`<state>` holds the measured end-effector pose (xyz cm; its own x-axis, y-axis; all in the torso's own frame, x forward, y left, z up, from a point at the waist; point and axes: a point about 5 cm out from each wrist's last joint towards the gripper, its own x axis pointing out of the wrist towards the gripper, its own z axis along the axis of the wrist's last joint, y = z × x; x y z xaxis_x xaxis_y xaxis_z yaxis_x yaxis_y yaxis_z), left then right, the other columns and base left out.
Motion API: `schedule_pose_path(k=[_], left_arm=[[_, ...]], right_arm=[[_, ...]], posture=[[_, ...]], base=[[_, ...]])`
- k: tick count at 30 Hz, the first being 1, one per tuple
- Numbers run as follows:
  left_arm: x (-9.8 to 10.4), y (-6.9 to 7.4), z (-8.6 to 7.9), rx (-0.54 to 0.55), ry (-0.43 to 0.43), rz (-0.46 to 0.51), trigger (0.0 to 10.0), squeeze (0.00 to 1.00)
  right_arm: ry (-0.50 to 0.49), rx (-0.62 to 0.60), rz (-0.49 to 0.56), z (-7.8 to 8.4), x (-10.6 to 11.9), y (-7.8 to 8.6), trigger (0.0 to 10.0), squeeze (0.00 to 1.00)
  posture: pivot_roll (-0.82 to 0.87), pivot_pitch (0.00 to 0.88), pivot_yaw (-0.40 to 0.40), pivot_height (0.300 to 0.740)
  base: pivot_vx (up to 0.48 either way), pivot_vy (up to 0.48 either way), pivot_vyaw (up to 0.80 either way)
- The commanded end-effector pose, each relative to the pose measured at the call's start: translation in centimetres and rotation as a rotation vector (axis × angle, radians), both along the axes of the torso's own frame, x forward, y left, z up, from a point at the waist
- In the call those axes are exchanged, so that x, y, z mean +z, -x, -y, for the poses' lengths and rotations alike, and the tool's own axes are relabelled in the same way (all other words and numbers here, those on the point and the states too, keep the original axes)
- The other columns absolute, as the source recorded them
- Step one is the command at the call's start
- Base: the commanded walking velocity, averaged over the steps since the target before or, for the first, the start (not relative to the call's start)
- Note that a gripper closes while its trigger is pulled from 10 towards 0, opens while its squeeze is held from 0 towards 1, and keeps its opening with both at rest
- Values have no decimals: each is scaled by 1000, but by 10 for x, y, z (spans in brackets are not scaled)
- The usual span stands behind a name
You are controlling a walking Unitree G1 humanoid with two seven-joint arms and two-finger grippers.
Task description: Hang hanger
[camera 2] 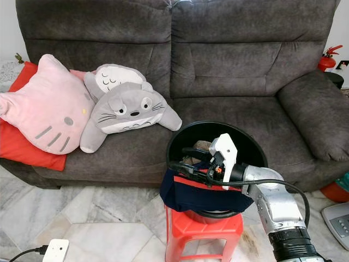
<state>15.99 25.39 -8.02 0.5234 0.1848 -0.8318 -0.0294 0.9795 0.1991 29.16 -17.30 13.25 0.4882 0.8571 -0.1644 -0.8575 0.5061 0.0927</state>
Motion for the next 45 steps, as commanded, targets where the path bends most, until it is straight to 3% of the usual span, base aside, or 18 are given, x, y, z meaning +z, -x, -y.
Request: schedule_pose_path(k=[1,15,45], left_arm=[[-2,6,-2,13,1,-14,10000,0],[-2,5,-1,19,8,-9,10000,0],[-1,4,-1,10,4,-14,10000,0]], right_arm=[[-10,-2,28,-2,8,-2,10000,0],[-8,-10,-1,-11,-2,5,10000,0],[-14,-33,-21,-14,-6,4,10000,0]], posture=[[-187,0,32,740],[-188,19,26,740],[-185,41,23,740]], base=[[0,0,0],[0,0,0],[240,0,0]])
